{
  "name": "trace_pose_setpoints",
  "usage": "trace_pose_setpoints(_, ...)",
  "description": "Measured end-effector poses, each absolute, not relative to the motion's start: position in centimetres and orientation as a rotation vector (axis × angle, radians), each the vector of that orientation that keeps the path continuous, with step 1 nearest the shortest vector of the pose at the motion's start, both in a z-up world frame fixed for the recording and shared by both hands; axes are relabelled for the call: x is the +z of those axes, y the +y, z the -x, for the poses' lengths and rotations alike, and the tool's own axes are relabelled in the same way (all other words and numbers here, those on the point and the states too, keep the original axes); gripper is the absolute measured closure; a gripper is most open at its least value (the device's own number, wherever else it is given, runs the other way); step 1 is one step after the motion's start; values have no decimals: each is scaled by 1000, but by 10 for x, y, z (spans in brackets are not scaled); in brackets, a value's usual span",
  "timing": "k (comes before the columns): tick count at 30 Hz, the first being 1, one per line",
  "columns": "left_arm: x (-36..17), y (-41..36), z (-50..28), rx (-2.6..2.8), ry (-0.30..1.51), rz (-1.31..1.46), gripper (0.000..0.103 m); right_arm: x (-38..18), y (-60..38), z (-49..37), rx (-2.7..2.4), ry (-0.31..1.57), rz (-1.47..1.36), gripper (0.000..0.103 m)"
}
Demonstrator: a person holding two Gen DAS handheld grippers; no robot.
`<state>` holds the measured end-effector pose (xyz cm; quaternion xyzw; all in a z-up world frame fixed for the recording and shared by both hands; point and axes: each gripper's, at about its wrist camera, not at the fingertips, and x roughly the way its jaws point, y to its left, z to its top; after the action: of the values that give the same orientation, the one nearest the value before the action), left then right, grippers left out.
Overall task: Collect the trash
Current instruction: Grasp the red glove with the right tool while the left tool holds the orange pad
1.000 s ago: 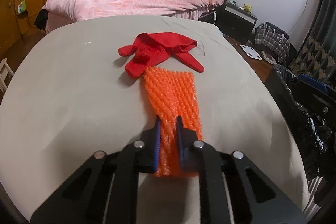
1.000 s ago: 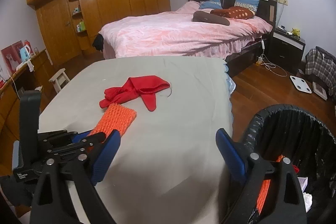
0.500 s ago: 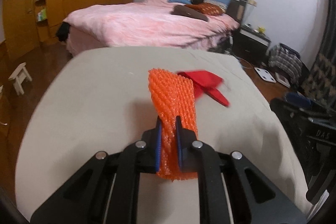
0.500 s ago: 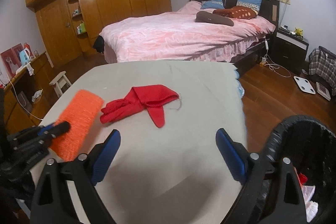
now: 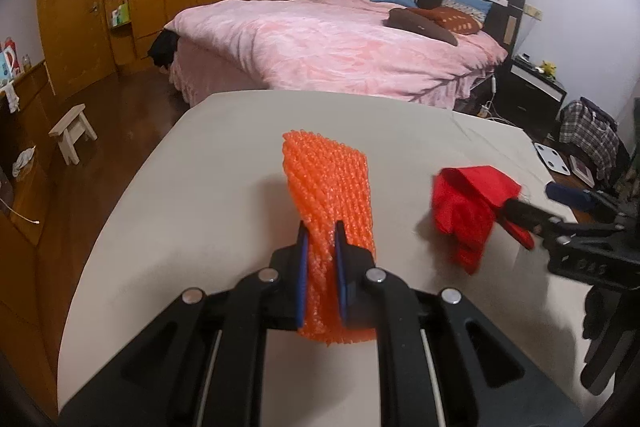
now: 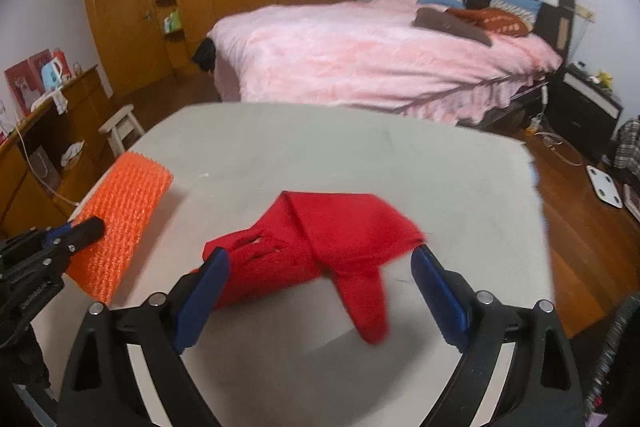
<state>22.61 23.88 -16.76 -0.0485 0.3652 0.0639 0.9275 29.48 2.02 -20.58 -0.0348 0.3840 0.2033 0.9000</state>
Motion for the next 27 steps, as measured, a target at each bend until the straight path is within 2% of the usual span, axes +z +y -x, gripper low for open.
trace_pose_setpoints(8,-179,245,-238,149,774,112,92,-230,42,-322,424,871,95,12)
trace_pose_setpoints(13,-183,244,-241,152,782,116,92,-235,45,-324,428,879,113,31)
trace_pose_setpoints(15,-184,244,-242,154,784,121,92,-234,44,-325,424,875,120,50)
trace_pose_setpoints(18,-182,244,-242,157,783,128,92,-233,40,-325,421,877,112,69)
trace_pose_setpoints(21,-180,241,-244,159,780,125,92,-232,39,-321,427,877,126,81)
trace_pose_setpoints(24,-178,237,-242,158,777,116,92,-228,35,-315,443,882,106,87)
trace_pose_setpoints(27,-173,234,-239,154,770,110,92,-216,24,-305,458,860,59,87)
